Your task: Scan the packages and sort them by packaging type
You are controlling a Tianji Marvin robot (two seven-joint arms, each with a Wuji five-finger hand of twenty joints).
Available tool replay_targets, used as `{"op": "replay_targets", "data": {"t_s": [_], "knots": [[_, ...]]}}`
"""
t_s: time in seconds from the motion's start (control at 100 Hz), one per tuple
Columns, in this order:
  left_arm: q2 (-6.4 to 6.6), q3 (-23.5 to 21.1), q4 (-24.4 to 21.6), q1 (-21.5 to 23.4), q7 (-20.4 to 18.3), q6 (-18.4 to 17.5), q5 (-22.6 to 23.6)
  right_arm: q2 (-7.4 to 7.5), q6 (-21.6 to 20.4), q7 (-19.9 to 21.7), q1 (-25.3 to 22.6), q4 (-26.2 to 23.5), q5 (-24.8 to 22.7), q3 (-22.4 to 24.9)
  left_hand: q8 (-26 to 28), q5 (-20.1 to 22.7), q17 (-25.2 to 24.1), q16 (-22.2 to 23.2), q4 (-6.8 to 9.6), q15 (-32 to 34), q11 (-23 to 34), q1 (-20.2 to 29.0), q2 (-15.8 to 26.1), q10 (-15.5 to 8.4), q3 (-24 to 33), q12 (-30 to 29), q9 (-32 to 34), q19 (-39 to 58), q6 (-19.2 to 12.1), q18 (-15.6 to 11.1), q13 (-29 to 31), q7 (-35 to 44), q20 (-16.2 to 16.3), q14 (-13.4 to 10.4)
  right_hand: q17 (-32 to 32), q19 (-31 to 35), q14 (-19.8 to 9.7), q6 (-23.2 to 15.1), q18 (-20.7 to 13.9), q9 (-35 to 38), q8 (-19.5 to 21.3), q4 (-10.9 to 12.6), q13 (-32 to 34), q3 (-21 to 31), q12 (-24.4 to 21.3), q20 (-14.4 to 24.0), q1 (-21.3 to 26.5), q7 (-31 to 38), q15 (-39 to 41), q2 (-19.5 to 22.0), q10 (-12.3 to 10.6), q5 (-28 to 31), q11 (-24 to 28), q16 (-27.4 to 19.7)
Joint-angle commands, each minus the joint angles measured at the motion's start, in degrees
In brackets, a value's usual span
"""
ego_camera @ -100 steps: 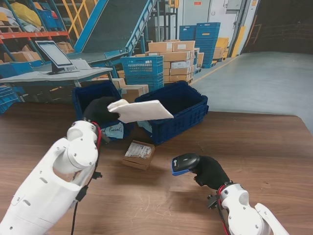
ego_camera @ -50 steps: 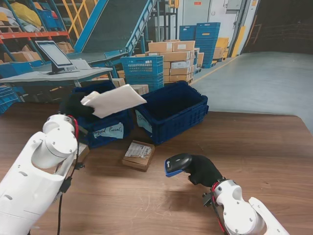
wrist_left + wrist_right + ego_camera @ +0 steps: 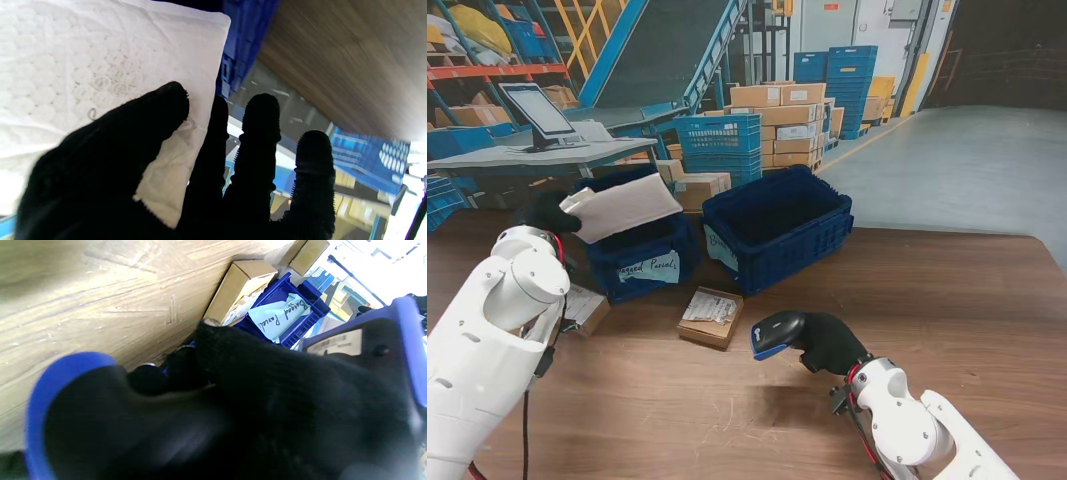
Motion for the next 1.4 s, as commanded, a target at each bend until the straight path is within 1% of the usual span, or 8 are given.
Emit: {"op": "replay_targets", "data": {"t_s": [0.0,0.17,0.35,0.43,0.57,0.7,0.94,1.39], "knots": [[0.43,0.3,0.3,-1.2,-1.5,0.3,-0.2,-0.34,-0.7,0.9,0.5,0.2,0.0,-0.3,0.9,0.8,-0.8,-0.1,-1.11,1.9,1.7,3.4,-0.1,-0.3,1.9,0.1,1.7,2.2,0.5,2.2,0.8,1.0,1.2,1.3,0.8,3.4,1.6,-2.3,-3.0,0.5,1.1,0.1,1.1,6.9,0.7,1.7,5.3,4.7,0.8,3.6,-0.2,2.5,-0.3,-0.1],[0.48,2.1,2.8,-3.7,-1.6,3.1,1.6,-0.25,-1.8,1.6,1.8,1.6,0.6,-0.8,1.0,0.8,-0.7,-0.3,-1.13,2.0,1.7,3.4,-0.2,-0.2,1.9,0.0,1.7,2.2,0.7,2.4,1.0,0.9,1.1,1.4,0.8,3.4,1.4,-2.3,-3.0,0.5,1.1,0.1,1.1,6.9,0.6,1.7,5.3,4.7,0.8,3.7,-0.2,2.5,-0.3,-0.1],[-1.26,3.6,6.6,-6.4,4.7,6.0,0.2,-0.17,-2.7,2.3,2.5,2.8,1.4,-0.8,0.9,0.9,-0.8,-0.3,-1.19,2.6,1.9,3.8,-0.2,0.4,1.9,0.0,1.8,2.4,1.2,2.8,1.0,0.8,1.2,1.8,0.8,3.4,1.5,-2.3,-3.0,0.5,1.1,0.1,1.1,6.9,0.7,1.7,5.3,4.7,0.8,3.7,-0.3,2.5,-0.3,-0.1],[-1.53,4.3,7.6,-7.3,5.8,7.0,0.7,-0.15,-3.2,2.5,2.7,3.4,1.7,-0.8,0.9,1.0,-0.8,-0.3,-1.2,2.9,2.0,3.8,-0.4,0.5,2.0,0.0,1.9,2.5,1.4,3.1,1.1,0.8,1.3,2.0,0.8,3.4,1.5,-2.3,-3.0,0.5,1.1,0.1,1.1,6.9,0.7,1.7,5.3,4.7,0.8,3.7,-0.2,2.5,-0.3,-0.1],[-0.89,5.6,7.6,-8.5,4.4,8.5,3.9,-0.13,-4.1,2.9,3.2,4.4,2.4,-1.0,0.9,1.0,-0.9,-0.3,-1.25,3.0,2.0,3.8,-0.3,0.5,2.1,-0.1,1.8,2.6,1.4,3.2,1.0,0.8,1.3,2.1,0.8,3.4,1.4,-2.3,-3.0,0.5,1.1,0.1,1.1,6.9,0.7,1.7,5.3,4.7,0.8,3.8,-0.3,2.5,-0.3,-0.1],[0.63,7.0,7.0,-9.5,0.1,8.6,9.4,-0.27,-4.4,2.8,3.6,5.1,3.3,-1.0,0.9,0.8,-0.9,-0.5,-1.41,3.0,2.0,3.9,-0.1,0.3,1.9,-0.2,1.6,2.6,1.3,3.1,0.8,0.8,1.3,2.0,0.8,3.4,1.4,-2.3,-3.0,0.5,1.1,0.1,1.1,6.8,0.6,1.7,5.3,4.7,0.8,3.7,-0.3,2.5,-0.3,-0.1],[2.98,8.6,6.9,-11.1,-7.1,4.0,19.3,-0.39,-4.7,2.6,3.9,5.8,4.0,-1.0,1.0,0.6,-0.6,-1.0,-1.74,2.8,1.9,3.6,0.2,-0.4,1.6,-0.3,1.5,2.7,0.2,2.8,0.8,1.0,1.2,1.3,0.8,3.3,1.5,-2.3,-3.0,0.5,1.2,0.1,1.1,6.8,0.6,1.7,5.3,4.7,0.8,3.7,-0.2,2.5,-0.3,-0.1],[4.87,11.1,8.0,-13.2,-14.5,-6.2,29.4,-0.38,-4.8,3.0,3.3,6.0,4.9,-0.4,0.9,0.3,-0.5,-2.1,-2.41,2.0,1.4,3.1,0.6,-1.5,1.2,-0.8,1.4,2.4,-1.3,2.0,0.5,1.2,0.8,0.3,0.8,3.3,1.6,-2.3,-3.0,0.4,1.2,0.1,1.1,6.8,0.7,1.7,5.3,4.6,0.9,3.7,-0.3,2.5,-0.3,-0.1]]}}
